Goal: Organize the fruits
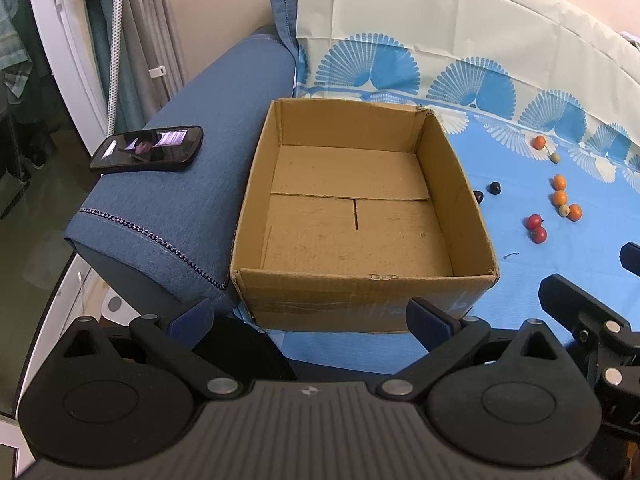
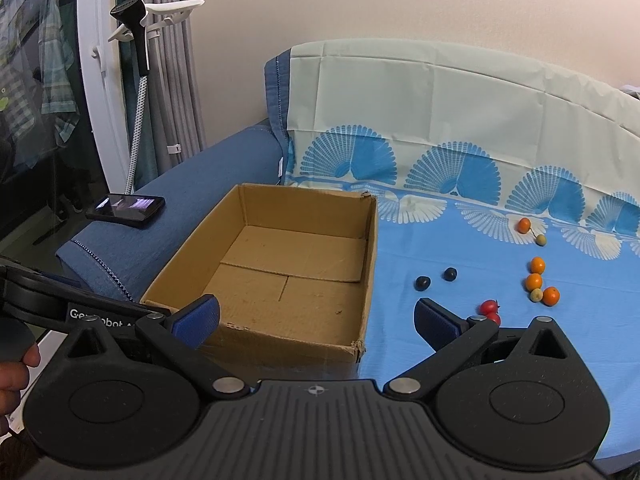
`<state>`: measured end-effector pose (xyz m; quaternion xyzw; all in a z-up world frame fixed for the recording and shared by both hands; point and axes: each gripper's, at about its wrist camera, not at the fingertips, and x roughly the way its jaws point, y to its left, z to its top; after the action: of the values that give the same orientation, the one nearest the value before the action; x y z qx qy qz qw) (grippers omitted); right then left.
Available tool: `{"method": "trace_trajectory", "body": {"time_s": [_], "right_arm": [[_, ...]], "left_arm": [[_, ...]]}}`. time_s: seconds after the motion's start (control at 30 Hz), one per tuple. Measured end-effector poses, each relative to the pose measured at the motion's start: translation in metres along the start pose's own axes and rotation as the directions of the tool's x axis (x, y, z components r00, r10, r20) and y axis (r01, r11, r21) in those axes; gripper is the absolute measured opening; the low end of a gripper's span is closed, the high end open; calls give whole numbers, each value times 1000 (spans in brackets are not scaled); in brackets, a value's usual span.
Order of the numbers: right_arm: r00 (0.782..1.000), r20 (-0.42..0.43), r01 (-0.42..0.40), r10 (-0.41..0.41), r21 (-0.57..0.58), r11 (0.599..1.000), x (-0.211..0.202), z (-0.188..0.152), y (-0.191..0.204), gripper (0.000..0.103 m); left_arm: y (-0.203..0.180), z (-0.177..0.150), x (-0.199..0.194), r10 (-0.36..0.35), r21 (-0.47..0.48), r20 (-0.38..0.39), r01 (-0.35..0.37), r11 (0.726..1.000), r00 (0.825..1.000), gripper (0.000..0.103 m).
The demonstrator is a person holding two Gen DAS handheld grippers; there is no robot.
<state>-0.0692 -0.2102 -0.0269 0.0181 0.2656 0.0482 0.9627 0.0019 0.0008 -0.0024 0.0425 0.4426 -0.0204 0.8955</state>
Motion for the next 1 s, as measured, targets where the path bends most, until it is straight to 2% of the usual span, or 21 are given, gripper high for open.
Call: {"method": "trace_trajectory", "body": {"time_s": [0.6, 0.8, 0.9, 1.0], "right_arm": [[1000, -4, -7, 7, 28, 1000, 3, -2, -7, 103], [1000, -9, 16, -15, 122, 992, 7, -5, -31, 103], [999, -25, 41, -37, 197, 980, 9, -9, -52, 103], [997, -38, 71, -63, 261, 963, 11, -14, -74, 103]], "left_arm": [[-7, 0, 4, 12, 16, -27, -12, 1000, 1000, 103], [-20, 7, 11, 52, 70, -84, -46, 996, 995, 103], [-31, 10, 14, -1, 65, -60, 5, 998, 998, 103], [-48, 14, 18, -9, 95, -56, 14, 995, 998, 103]]}}
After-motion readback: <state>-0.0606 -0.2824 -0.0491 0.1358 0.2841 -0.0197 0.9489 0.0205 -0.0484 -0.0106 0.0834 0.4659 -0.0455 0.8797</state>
